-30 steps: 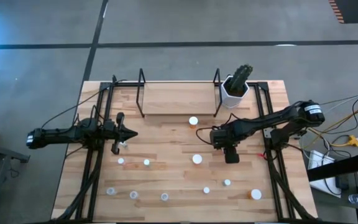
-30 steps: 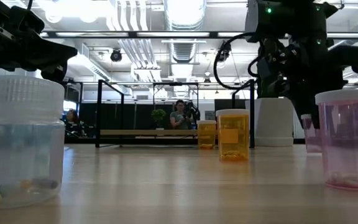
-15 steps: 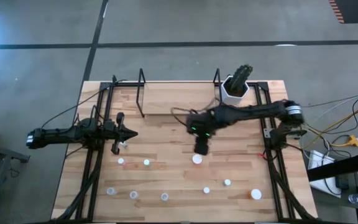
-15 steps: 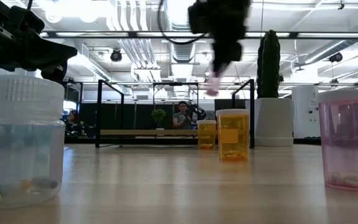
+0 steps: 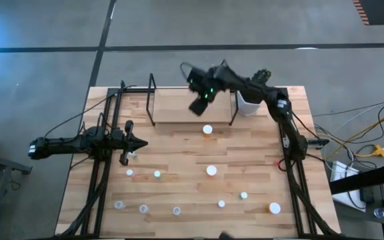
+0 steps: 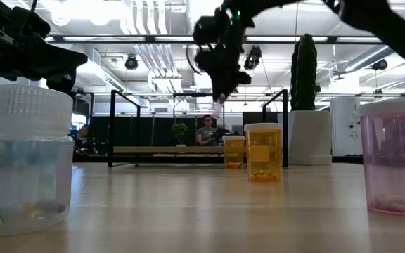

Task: Pick and place medicine bottles onto shelf by color
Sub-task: Put the top right pink pill bottle on the shelf, then put the top orange pill bottle on the shelf

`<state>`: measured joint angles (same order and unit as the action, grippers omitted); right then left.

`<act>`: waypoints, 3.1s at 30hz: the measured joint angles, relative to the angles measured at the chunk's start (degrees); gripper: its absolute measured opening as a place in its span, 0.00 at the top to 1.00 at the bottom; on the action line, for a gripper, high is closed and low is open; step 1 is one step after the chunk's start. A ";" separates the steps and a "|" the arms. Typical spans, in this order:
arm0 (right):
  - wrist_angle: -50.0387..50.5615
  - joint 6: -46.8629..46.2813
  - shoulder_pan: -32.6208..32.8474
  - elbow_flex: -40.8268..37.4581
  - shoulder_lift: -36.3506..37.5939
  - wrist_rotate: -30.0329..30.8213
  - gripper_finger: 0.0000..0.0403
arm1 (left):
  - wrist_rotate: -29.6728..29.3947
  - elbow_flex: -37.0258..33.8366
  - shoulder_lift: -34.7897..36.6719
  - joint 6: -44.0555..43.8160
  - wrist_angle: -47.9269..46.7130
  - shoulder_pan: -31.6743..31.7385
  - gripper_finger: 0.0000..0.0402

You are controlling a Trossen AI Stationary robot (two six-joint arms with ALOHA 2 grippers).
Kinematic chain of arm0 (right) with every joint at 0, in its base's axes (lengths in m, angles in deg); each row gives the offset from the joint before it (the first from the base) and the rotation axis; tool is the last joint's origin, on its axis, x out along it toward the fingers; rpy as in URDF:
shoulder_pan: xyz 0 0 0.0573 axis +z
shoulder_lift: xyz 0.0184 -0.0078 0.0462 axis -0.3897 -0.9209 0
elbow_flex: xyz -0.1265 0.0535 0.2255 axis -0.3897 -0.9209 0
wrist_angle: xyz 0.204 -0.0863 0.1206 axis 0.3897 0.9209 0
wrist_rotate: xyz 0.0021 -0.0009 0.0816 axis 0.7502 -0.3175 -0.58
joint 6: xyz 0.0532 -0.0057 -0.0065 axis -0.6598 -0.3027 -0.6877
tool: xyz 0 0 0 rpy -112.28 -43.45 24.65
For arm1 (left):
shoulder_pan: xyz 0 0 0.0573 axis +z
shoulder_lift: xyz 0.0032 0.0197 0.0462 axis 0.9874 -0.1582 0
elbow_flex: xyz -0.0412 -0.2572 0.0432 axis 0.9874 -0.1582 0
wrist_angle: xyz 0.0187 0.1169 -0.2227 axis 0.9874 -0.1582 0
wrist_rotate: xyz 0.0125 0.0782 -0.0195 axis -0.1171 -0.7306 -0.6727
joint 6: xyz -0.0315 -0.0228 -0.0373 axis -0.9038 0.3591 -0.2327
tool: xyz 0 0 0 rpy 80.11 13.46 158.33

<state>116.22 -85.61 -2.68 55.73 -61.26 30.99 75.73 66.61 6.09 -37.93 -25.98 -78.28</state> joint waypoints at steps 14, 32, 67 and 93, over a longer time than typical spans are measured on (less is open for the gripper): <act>5.98 4.26 -10.15 5.19 -8.94 6.25 0.74 | 0.00 0.00 -0.02 0.01 -0.01 0.01 1.00; 6.04 8.21 -10.33 5.16 -11.68 10.50 0.66 | 0.01 0.00 0.00 0.00 0.01 0.02 1.00; 2.68 9.84 18.69 -0.23 10.18 4.15 0.52 | 0.01 0.00 -0.02 0.00 0.01 0.00 1.00; -22.59 -10.16 20.06 -46.18 23.97 -1.99 0.22 | -0.01 0.00 0.00 0.00 0.01 0.00 1.00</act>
<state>93.62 -95.77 17.39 9.56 -37.29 29.00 75.72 66.61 6.09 -37.93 -25.97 -78.28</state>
